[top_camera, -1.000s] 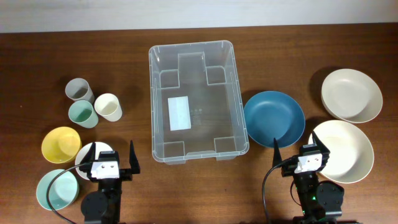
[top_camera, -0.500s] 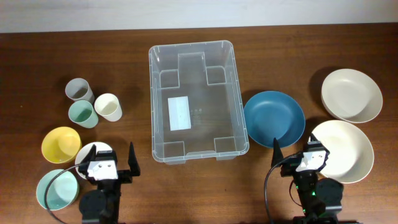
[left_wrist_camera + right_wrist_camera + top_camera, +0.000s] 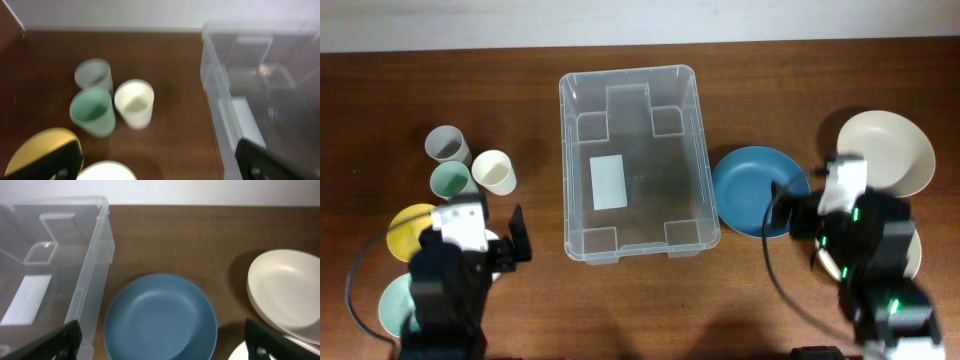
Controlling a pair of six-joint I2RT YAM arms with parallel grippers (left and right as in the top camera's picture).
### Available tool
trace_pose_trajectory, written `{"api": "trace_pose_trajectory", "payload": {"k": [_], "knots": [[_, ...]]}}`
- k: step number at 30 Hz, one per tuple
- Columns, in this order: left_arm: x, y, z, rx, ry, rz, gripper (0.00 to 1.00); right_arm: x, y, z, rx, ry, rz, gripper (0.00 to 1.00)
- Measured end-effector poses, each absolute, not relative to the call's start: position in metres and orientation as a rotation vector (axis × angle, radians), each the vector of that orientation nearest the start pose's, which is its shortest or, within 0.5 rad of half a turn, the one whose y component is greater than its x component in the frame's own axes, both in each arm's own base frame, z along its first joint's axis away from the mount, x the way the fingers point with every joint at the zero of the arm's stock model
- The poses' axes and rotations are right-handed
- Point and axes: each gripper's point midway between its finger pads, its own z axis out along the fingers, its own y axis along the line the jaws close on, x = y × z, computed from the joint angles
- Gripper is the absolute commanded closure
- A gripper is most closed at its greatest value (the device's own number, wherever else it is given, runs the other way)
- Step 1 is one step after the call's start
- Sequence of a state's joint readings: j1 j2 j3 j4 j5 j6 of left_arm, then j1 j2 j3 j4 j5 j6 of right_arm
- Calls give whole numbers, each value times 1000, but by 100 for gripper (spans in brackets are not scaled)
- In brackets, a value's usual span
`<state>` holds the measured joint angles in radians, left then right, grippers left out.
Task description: Pack container
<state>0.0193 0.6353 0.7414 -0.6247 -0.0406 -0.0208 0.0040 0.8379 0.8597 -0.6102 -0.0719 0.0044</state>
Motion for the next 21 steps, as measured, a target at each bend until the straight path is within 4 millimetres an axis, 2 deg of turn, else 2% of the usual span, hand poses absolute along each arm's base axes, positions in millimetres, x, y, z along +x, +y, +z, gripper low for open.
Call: {"api": "trace_pose_trajectory", "payload": {"k": [5, 7, 9, 13, 17, 21], "knots": [[266, 12, 242, -74, 2332, 39, 0, 311, 13, 242, -46, 2445, 83, 1], [272, 9, 247, -68, 2392, 25, 0, 308, 13, 234, -45, 2590, 87, 1], [278, 6, 251, -60, 2440, 3, 0, 315, 13, 230, -48, 2676, 88, 1], [288, 3, 250, -51, 2479, -25, 0, 342, 8, 215, -42, 2736, 53, 1], [291, 1, 238, -49, 2530, -38, 0, 361, 2, 193, -25, 2765, 25, 1], [291, 1, 234, -49, 2545, -39, 0, 377, -8, 170, 11, 2797, 12, 1]]}}
